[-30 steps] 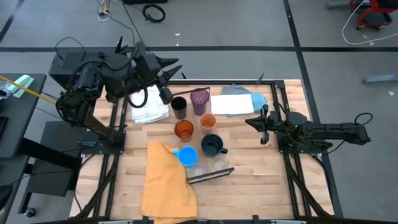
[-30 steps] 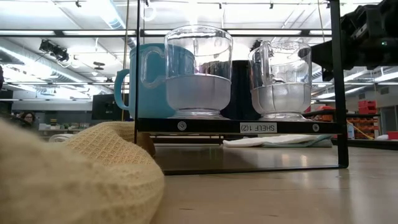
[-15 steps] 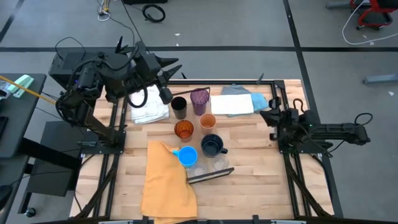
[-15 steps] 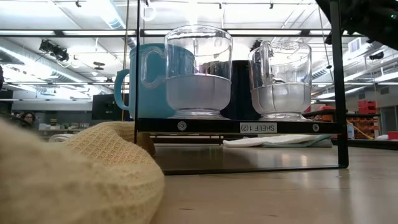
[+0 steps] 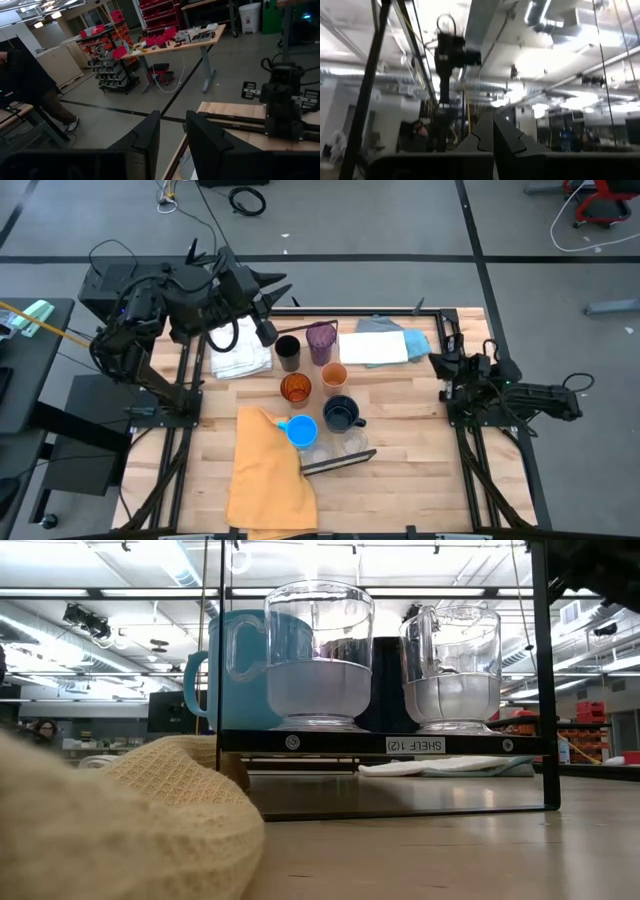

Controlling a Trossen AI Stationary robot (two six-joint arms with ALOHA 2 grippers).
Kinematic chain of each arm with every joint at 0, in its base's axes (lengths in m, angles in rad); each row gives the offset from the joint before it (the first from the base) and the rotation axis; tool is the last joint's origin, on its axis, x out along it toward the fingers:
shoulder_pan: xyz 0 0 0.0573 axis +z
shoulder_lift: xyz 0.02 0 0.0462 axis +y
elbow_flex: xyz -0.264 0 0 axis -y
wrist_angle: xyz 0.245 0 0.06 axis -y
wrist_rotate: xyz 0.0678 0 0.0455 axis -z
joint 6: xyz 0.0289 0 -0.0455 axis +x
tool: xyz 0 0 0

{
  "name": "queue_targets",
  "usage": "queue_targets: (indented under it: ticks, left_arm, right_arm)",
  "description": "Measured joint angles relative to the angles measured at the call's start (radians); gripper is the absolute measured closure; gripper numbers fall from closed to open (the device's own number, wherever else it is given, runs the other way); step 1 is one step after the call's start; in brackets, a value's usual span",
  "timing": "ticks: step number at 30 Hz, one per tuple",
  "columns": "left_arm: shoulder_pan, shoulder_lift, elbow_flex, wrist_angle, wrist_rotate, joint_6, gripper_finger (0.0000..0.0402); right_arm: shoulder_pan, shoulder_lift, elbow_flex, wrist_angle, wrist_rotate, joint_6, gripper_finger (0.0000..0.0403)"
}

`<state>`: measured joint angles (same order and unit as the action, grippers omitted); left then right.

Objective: Stack small to large cups/mugs on shelf
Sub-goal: Return to Home Position

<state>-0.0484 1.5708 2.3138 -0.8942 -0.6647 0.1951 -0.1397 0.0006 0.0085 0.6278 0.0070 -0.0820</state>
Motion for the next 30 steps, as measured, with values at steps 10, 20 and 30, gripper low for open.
queue_targets:
  ticks: [10,20,30]
  left_arm:
    - [0.026,0.0,0.0,-0.013,0.015,0.0,0.0299]
    - [0.035,0.0,0.0,-0.01,0.036,0.0,0.0299]
    - [0.035,0.0,0.0,-0.007,0.036,-0.001,0.0299]
  right_arm:
    - [-0.022,0.0,-0.001,-0.427,0.008,0.138,0.0402]
    - [-0.021,0.0,0.0,-0.528,-0.023,0.161,0.0401]
    - [-0.021,0.0,0.0,-0.547,-0.241,0.17,0.0401]
